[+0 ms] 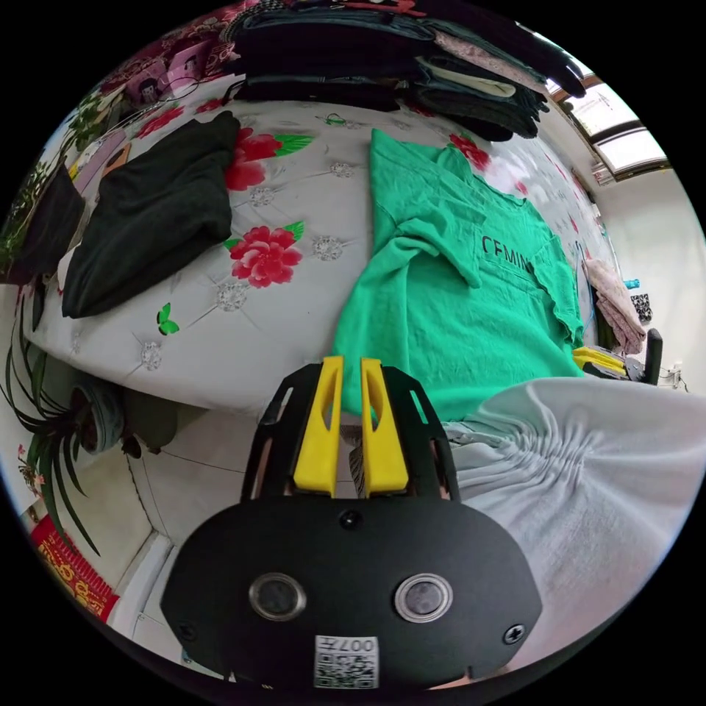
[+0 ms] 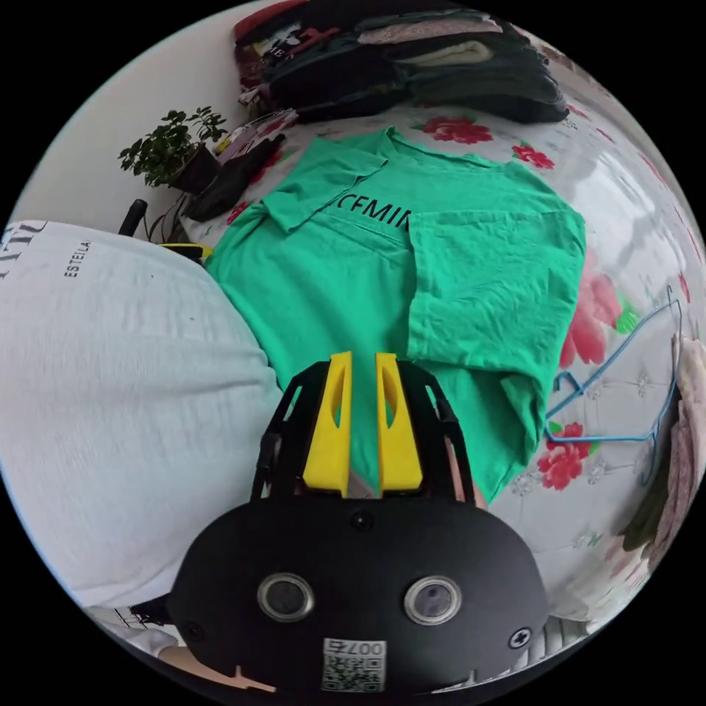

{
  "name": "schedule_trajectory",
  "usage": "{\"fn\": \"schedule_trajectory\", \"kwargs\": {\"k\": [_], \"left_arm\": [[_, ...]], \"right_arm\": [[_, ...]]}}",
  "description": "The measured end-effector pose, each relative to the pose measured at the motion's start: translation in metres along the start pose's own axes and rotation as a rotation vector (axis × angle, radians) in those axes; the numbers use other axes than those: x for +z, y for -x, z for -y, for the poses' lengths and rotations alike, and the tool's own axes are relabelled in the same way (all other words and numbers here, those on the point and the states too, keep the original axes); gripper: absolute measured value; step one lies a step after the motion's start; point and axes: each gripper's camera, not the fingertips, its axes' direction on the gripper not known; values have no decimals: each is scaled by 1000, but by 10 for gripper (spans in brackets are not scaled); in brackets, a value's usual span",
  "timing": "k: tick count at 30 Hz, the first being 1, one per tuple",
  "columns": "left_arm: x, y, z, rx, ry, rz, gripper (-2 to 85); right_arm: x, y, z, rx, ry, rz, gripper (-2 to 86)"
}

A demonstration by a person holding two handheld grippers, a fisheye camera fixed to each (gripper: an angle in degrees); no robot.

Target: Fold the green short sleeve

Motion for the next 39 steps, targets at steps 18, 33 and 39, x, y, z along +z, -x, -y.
{"fn": "schedule_trajectory", "kwargs": {"k": [18, 33, 39], "left_arm": [[55, 48, -28, 39, 73, -30, -2], [-13, 166, 112, -174, -361, -753, -2], [9, 165, 168, -312, -467, -709, 53]], "right_arm": [[-1, -104, -115, 542, 20, -30, 27], [-134, -216, -29, 621, -678, 481, 9], [-119, -240, 8, 733, -675, 388, 41]]}}
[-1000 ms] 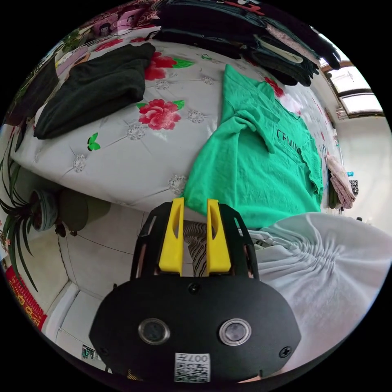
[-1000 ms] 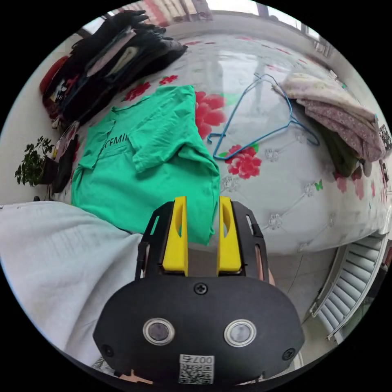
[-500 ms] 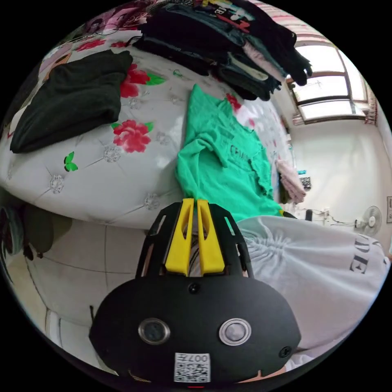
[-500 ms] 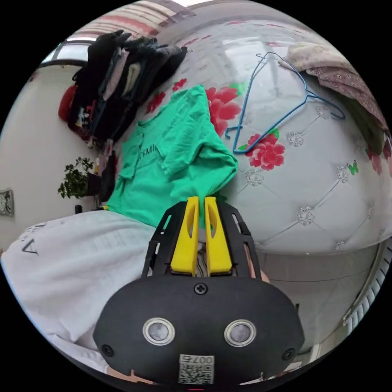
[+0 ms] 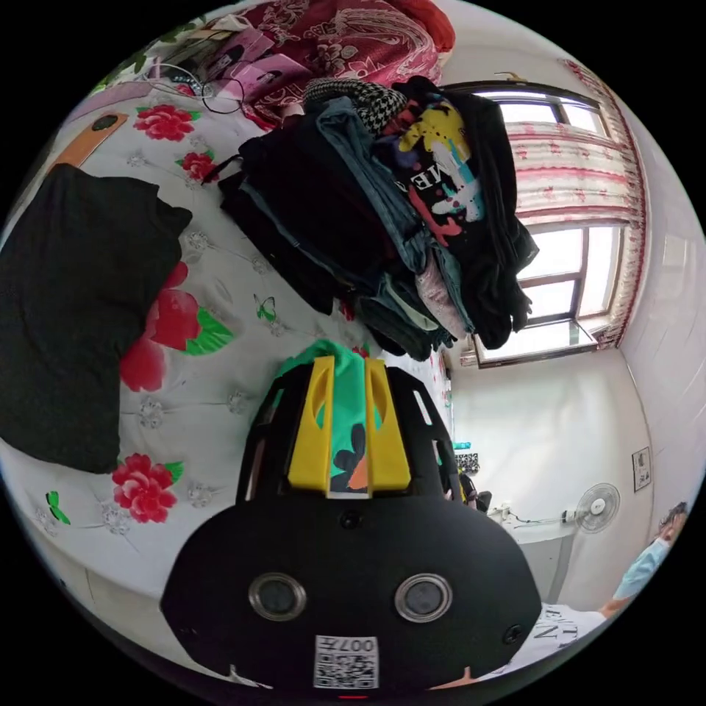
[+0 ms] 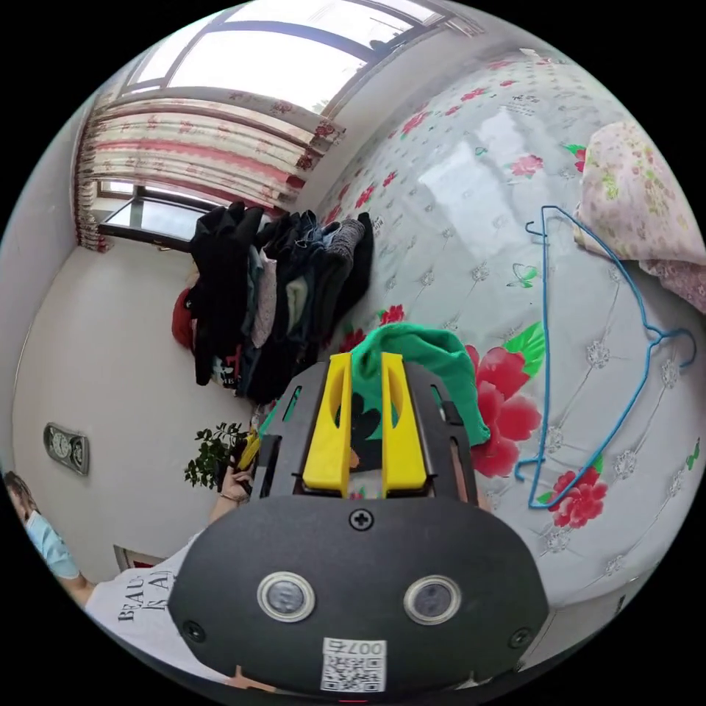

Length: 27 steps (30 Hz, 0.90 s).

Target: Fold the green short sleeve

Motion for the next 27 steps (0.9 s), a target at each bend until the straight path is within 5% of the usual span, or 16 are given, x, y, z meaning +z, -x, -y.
{"fn": "schedule_trajectory", "kwargs": {"k": [7, 20, 27], "left_arm": [[29, 38, -49, 94, 147, 201, 79], [112, 78, -49, 39, 365, 235, 60], [105, 82, -66, -8, 298, 189, 63]], "right_arm": [[15, -70, -38, 191, 38, -61, 66], [65, -95, 13, 348, 52, -41, 73], [79, 55, 65, -148, 96, 105, 39]]}}
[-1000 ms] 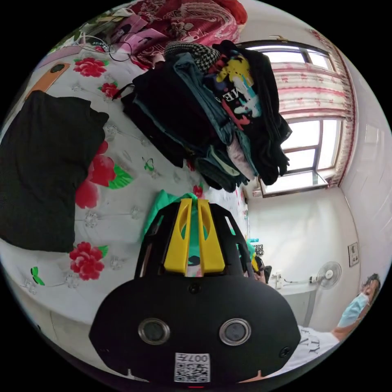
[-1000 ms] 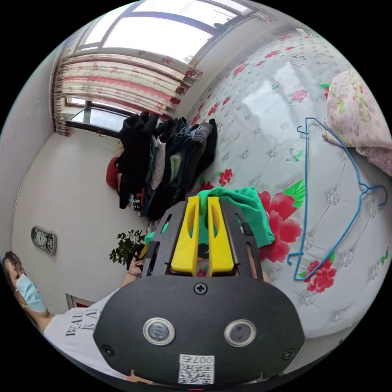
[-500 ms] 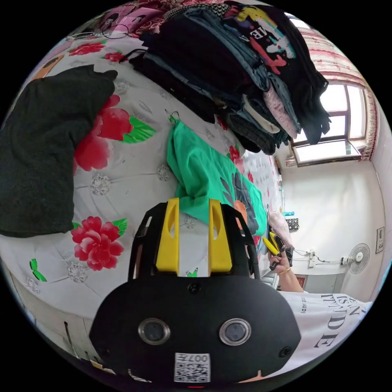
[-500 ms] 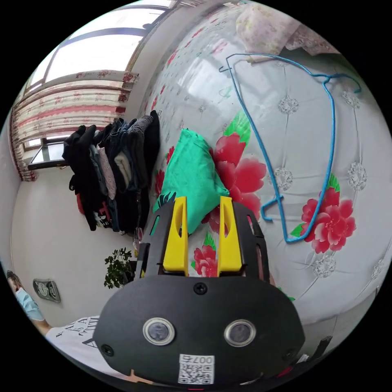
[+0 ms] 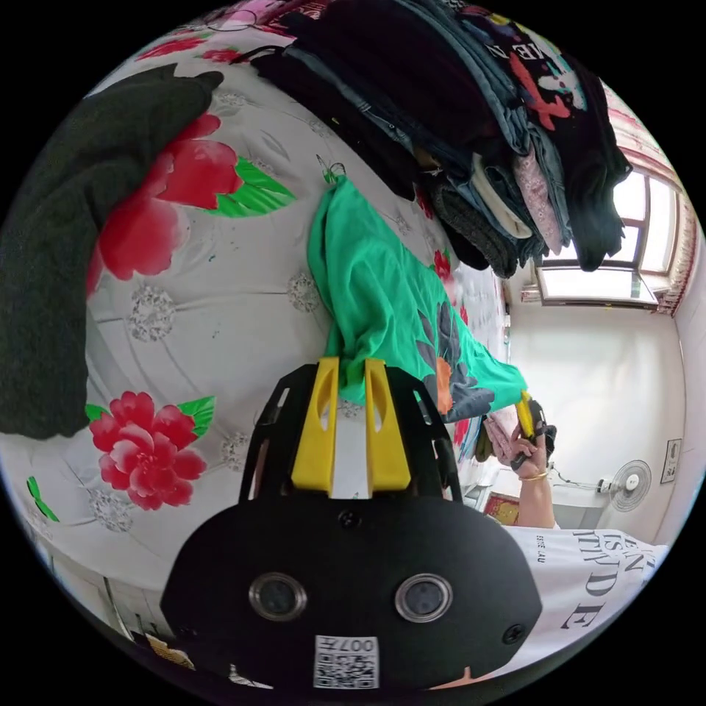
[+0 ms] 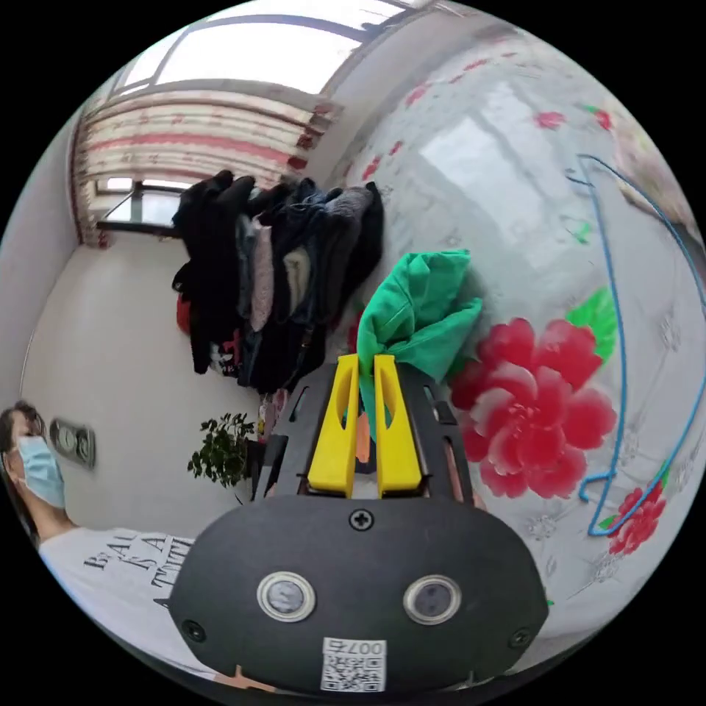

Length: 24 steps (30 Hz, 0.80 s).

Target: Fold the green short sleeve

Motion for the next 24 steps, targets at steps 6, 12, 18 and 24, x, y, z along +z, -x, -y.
{"fn": "schedule_trajectory", "kwargs": {"k": [6, 12, 18, 24], "left_arm": [[-14, -1, -25, -1, -70, -43, 64], [-35, 12, -55, -18, -140, -96, 96], [-27, 20, -68, -6, -137, -205, 143], [18, -8, -39, 22, -55, -284, 147]], "right_arm": [[130, 171, -8, -592, 376, 126, 42], [207, 177, -33, -560, 584, 108, 63], [176, 85, 8, -200, 499, -107, 91], [191, 22, 13, 95, 516, -48, 97]]}}
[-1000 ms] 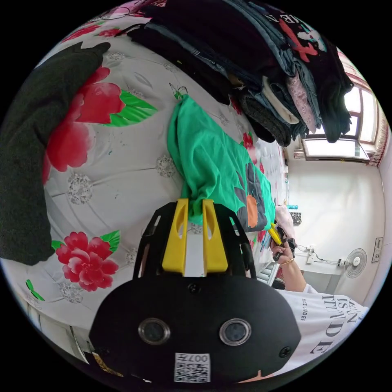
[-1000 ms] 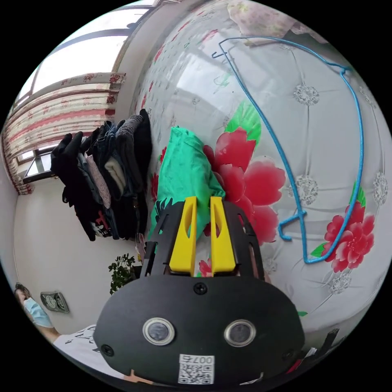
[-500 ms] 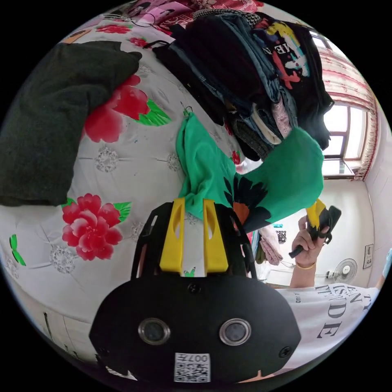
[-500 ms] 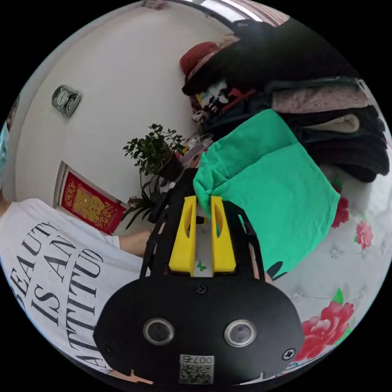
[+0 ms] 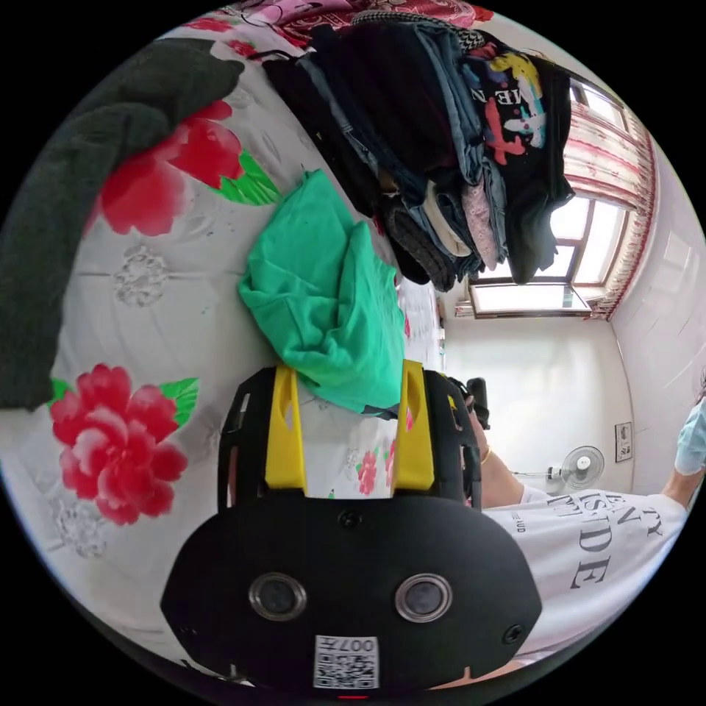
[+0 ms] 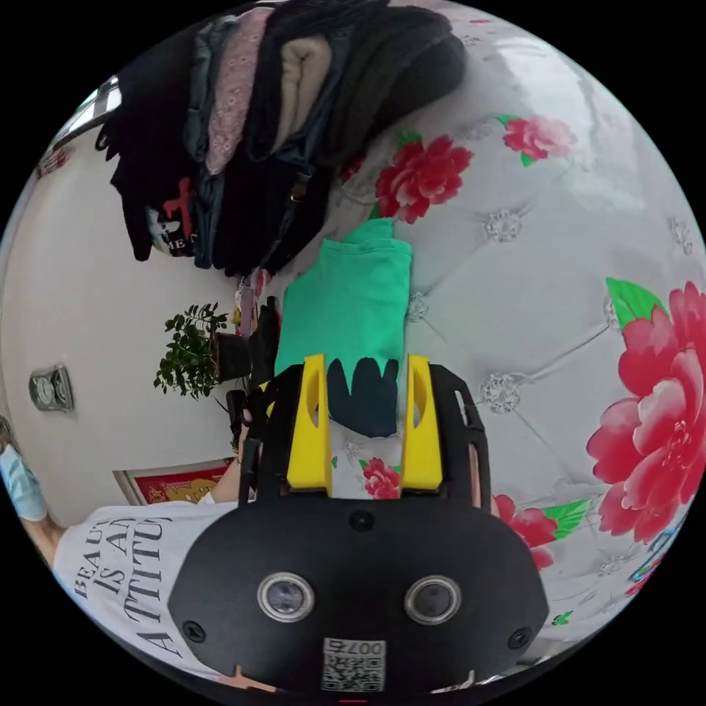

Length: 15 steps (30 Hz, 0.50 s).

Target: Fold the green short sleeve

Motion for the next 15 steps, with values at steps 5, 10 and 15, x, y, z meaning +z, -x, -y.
{"fn": "schedule_trajectory", "kwargs": {"k": [5, 10, 15], "left_arm": [[11, -17, 14, -53, 10, -8, 84], [-72, -96, 17, 181, -209, -80, 64], [-185, -158, 2, 358, -441, 1, 64]], "right_arm": [[35, 6, 13, 82, 99, 160, 70], [35, 117, 23, -241, 112, 170, 36], [67, 273, 14, -611, 112, 211, 25]]}}
